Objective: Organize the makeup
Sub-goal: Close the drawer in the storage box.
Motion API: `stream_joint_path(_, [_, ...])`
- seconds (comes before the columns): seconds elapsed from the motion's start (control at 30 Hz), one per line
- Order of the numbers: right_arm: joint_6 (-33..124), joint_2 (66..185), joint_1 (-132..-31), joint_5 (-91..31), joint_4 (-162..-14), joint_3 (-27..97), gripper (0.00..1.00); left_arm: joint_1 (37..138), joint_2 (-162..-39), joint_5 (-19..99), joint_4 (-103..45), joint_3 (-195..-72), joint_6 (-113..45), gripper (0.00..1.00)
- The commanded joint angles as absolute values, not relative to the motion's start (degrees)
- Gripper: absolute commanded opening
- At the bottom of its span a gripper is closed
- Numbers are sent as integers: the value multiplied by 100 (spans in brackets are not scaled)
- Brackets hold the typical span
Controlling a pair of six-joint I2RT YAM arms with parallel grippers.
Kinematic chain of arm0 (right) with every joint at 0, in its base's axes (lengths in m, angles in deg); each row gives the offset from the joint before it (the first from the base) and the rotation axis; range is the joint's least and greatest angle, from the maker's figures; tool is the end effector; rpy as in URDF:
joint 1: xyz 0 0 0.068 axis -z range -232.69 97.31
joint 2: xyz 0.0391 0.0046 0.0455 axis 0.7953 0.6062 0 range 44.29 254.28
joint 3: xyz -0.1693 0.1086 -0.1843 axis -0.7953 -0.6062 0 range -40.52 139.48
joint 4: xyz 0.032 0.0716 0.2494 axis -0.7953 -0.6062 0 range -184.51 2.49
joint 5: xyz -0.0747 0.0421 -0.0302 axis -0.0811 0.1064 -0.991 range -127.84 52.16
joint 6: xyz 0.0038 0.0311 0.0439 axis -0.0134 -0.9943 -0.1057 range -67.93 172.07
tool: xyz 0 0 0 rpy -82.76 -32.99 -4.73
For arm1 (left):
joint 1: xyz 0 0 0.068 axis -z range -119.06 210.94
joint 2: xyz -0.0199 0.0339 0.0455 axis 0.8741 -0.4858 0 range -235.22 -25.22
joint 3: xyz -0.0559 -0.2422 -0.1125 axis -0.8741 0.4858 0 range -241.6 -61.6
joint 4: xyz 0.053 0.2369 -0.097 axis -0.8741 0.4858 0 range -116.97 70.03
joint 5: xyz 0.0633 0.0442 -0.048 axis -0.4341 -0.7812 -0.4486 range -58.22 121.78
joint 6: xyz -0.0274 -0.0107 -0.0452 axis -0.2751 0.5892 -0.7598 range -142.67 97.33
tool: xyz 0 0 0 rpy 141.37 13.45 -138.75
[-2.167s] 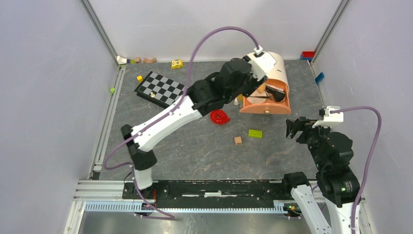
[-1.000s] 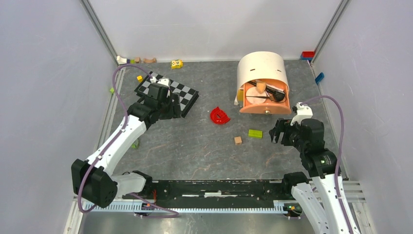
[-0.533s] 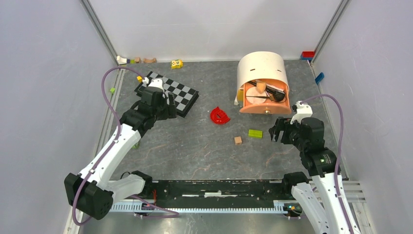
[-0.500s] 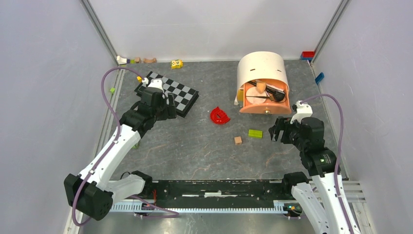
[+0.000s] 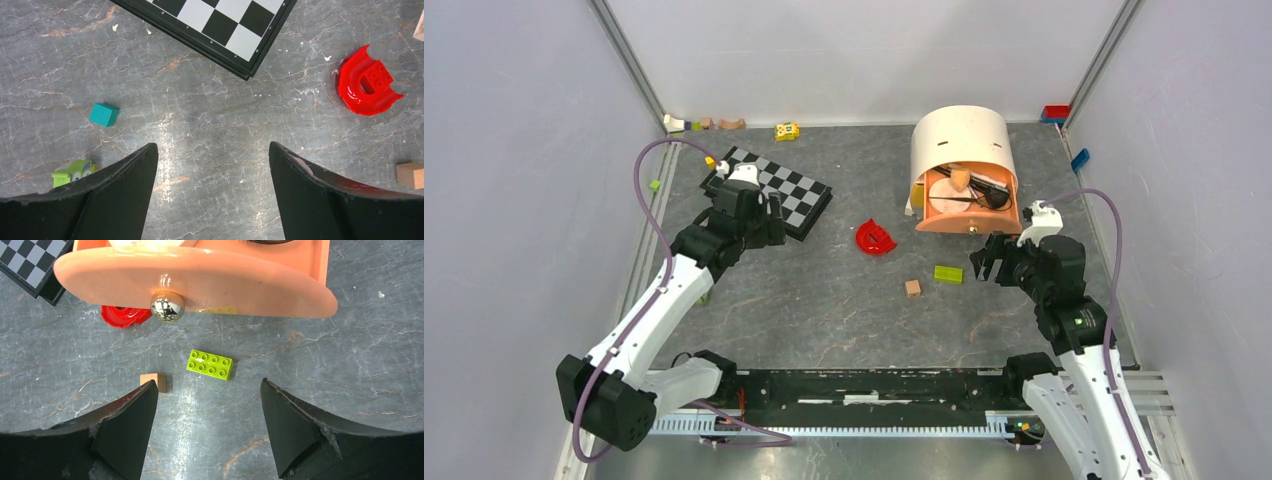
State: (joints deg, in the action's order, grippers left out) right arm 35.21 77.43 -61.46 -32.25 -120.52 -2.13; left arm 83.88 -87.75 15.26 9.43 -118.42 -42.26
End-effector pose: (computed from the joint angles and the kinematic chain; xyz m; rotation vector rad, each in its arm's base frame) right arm 0.1322 0.0240 0.2889 0.0852 2.0726 0.3763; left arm 0.2140 -0.0796 0.3105 -0.0797 2.2682 -0.0585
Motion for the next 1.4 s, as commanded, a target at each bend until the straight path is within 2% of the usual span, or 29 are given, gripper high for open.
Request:
stream_joint_path(0.0, [3162, 7767, -6156, -3198, -11490, -470, 82, 8360, -8864, 1579, 1147, -12183, -4180, 88])
stream_joint_path(0.33, [3022, 7971, -6153, -2969, -10471, -765, 81, 8354, -8821, 2031, 1006, -11873, -4363, 90])
stream_joint_path(0.77, [3323, 8577, -6154, -2722, -9173, -983, 73, 8349, -8967, 2120, 1032, -11887, -4358, 91])
stream_joint_path(1.1, [3278, 9130, -6151, -2644, -8965, -565, 69, 8322, -8998, 2337, 928, -11845, -4337, 89])
stream_joint_path(1.2, [3352, 9270, -6156, -2576, -8881, -534, 63, 8320, -9011, 2351, 900, -11812, -4339, 89])
stream_joint_path(1.37, [3355, 9204, -6154, -2635, -9044, -338, 64, 8316, -9060, 2331, 958, -11866, -4314, 88])
